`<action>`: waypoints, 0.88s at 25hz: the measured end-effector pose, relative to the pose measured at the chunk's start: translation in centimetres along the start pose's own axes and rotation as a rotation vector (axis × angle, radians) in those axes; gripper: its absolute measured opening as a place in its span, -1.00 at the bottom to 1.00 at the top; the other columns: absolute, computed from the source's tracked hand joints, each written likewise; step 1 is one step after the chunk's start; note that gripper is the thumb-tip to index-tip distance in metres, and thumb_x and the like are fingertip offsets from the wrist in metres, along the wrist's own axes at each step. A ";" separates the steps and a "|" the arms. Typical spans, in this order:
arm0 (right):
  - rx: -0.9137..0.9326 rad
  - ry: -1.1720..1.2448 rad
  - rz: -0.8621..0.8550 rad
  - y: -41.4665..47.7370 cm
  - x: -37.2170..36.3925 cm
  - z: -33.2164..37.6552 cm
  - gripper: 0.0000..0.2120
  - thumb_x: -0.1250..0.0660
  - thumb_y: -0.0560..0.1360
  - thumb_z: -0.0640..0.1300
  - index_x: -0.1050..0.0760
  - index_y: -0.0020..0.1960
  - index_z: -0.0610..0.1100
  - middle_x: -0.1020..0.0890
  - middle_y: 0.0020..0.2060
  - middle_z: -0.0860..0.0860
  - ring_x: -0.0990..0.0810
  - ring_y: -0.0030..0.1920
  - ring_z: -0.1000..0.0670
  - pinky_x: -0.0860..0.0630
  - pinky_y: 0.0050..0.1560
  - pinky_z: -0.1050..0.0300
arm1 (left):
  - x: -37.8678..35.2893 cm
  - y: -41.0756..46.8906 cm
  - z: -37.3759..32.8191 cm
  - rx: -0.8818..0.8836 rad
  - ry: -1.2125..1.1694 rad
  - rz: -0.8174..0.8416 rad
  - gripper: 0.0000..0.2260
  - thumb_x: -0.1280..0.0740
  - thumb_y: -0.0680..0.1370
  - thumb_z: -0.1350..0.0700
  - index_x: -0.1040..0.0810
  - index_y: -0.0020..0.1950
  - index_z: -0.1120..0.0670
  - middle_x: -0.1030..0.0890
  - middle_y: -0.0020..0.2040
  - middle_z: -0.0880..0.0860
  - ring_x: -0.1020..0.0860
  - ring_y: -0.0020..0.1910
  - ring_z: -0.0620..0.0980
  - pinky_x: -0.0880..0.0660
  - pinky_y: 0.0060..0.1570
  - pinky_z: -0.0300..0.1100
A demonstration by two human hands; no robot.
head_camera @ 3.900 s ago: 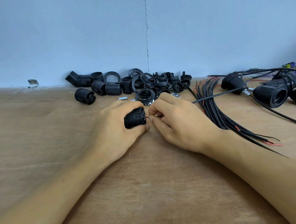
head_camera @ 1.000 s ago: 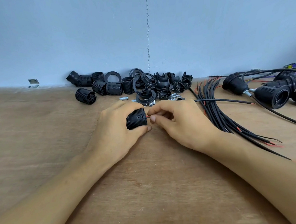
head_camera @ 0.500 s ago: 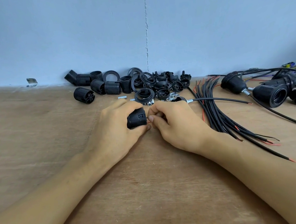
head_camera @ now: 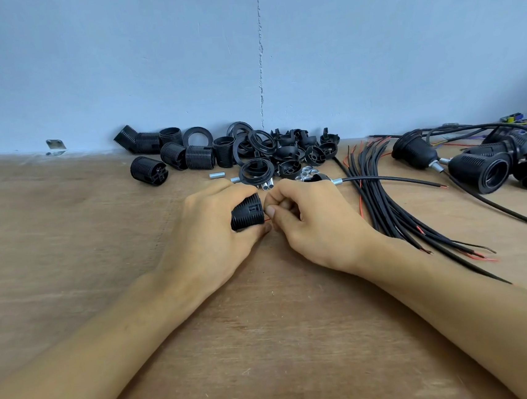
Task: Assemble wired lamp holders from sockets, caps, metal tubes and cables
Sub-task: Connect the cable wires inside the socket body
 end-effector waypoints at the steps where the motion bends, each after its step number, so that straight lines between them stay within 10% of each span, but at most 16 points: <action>1: -0.006 0.005 -0.003 0.0 0.0 -0.1 -0.84 -0.32 0.56 -0.24 -0.52 -0.16 -0.04 -0.58 -0.39 0.11 -0.50 -0.32 0.15 -0.35 -0.27 0.41 | 0.0 0.0 0.0 0.000 0.003 -0.005 -0.75 -0.62 0.37 0.07 -0.70 0.00 0.03 -0.63 -0.15 -0.08 -0.58 -0.14 -0.06 -0.53 -0.14 -0.02; 22: -0.070 0.080 -0.027 0.0 0.2 -0.1 -0.83 -0.35 0.55 -0.23 -0.57 -0.17 -0.02 -0.64 -0.34 0.09 -0.54 -0.34 0.20 -0.40 -0.27 0.42 | -0.2 0.0 -0.1 0.004 0.090 0.014 -0.86 -0.56 0.44 0.08 -0.66 -0.05 0.02 -0.60 -0.21 -0.11 -0.49 -0.14 -0.08 -0.32 -0.14 -0.37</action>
Point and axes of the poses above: each hand's wrist, its own y-axis towards the middle knuckle, its own x-axis out of the back of the hand, z = x × y, the point moved 8 cm from there along y, towards the middle knuckle
